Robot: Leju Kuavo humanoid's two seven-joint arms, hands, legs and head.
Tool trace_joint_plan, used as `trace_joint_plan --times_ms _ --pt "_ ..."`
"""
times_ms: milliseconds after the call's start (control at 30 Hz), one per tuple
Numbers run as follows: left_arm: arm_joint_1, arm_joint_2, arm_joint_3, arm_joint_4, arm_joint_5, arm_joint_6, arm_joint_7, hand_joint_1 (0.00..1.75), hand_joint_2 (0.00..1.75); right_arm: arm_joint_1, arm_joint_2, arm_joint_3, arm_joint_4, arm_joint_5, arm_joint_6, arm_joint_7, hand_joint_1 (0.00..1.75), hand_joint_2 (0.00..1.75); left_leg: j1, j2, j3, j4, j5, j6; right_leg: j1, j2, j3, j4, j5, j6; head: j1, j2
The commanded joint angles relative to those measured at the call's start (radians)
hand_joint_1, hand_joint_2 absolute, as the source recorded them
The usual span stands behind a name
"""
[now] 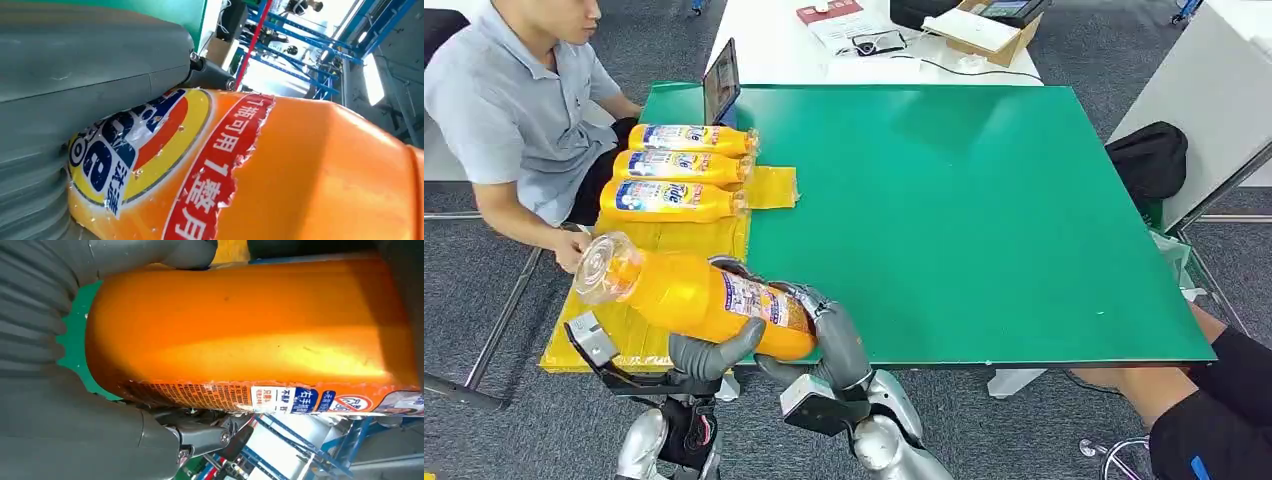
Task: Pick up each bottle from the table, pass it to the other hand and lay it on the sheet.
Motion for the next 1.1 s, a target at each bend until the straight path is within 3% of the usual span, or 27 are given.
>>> trace_joint_plan --times_ms 33,67,233,267,333,400,500,633,733,900,967,1100 --pt "-0.051 0.031 0.010 0.011 0.002 -0.006 0.002 1.75 1.75 0.031 -0.012 0.023 0.079 0.026 0.034 -0.010 0.96 1.75 0.001 -0.001 0.004 -0.001 -0.001 -0.001 0.001 -0.001 0.004 -0.001 -0.001 -0.001 0.000 0.000" --pt "-0.050 0.030 0.021 0.010 0.006 -0.002 0.000 1.75 1.75 0.035 -0.005 0.013 0.078 0.022 0.035 -0.008 0.00 1.75 0.001 -0.001 0.006 -0.001 -0.002 -0.001 0.001 -0.001 0.006 -0.001 -0.002 -0.002 0.000 0.000" --pt "-0.065 0.011 0.086 0.022 -0.036 0.072 -0.007 1.75 1.75 0.057 0.010 -0.001 0.038 0.018 0.032 -0.011 0.00 1.75 0.000 0.000 0.004 -0.001 -0.001 -0.001 0.001 0.000 0.004 -0.001 -0.001 -0.002 0.000 0.000" --pt "-0.070 0.008 0.094 0.010 -0.080 0.101 -0.034 1.75 1.75 0.061 0.010 0.001 0.025 0.015 0.026 -0.011 0.00 0.00 0.001 0.000 0.007 -0.001 -0.002 -0.001 0.001 0.000 0.007 -0.001 -0.002 -0.002 0.000 0.000" --pt "-0.074 0.010 0.104 -0.011 -0.135 0.138 -0.012 1.75 1.75 0.069 0.011 -0.005 0.001 0.009 0.019 -0.011 0.00 0.00 0.001 -0.001 0.007 -0.001 -0.003 -0.001 0.001 -0.001 0.007 0.000 -0.003 -0.003 0.000 0.000" --pt "-0.086 0.024 0.106 -0.004 -0.359 0.278 0.048 1.75 1.75 0.088 0.014 -0.037 -0.034 -0.005 -0.032 -0.011 0.00 0.00 0.001 -0.001 0.005 0.000 -0.002 -0.001 0.001 -0.001 0.005 0.001 -0.003 -0.003 0.000 0.000" --pt "-0.116 0.035 0.151 0.061 -0.610 0.381 0.132 1.75 1.75 0.118 0.024 -0.109 -0.125 -0.072 -0.158 -0.011 0.00 0.00 0.001 -0.002 0.005 -0.001 -0.001 -0.001 0.001 -0.002 0.005 0.000 -0.002 -0.002 0.000 0.000" --pt "-0.169 0.029 0.257 0.125 -0.564 0.351 0.126 1.75 1.75 0.101 -0.027 -0.019 -0.212 -0.223 -0.354 -0.011 0.00 0.00 0.000 -0.001 0.004 0.000 -0.001 -0.001 0.000 -0.001 0.004 0.000 -0.002 -0.002 0.000 0.000" --pt "-0.222 0.071 0.249 0.221 -0.406 0.292 0.102 1.75 1.75 0.063 -0.038 0.062 -0.139 -0.264 -0.362 -0.011 0.00 0.00 0.000 -0.001 0.004 -0.001 0.000 -0.001 0.000 0.000 0.004 -0.001 -0.001 -0.001 0.000 0.000" --pt "-0.271 0.130 0.214 0.286 -0.361 0.264 0.110 1.75 1.75 0.026 -0.058 0.135 -0.104 -0.315 -0.378 -0.011 0.00 0.00 0.000 0.000 0.006 -0.002 -0.001 -0.001 0.001 0.000 0.005 -0.001 -0.001 -0.002 0.000 0.000" --pt "-0.285 0.162 0.178 0.293 -0.448 0.289 0.125 1.66 1.75 0.019 -0.062 0.135 -0.108 -0.325 -0.375 -0.011 0.00 0.00 0.000 0.001 0.006 -0.002 -0.001 -0.001 0.000 0.001 0.006 0.000 -0.001 -0.002 0.000 0.000" --pt "-0.351 0.242 0.102 0.374 -0.809 0.441 0.199 1.68 1.75 0.013 -0.063 0.129 -0.126 -0.339 -0.357 -0.011 0.00 0.00 0.001 -0.001 0.005 -0.001 -0.001 -0.001 0.001 -0.001 0.005 0.000 -0.002 -0.002 0.000 0.000"
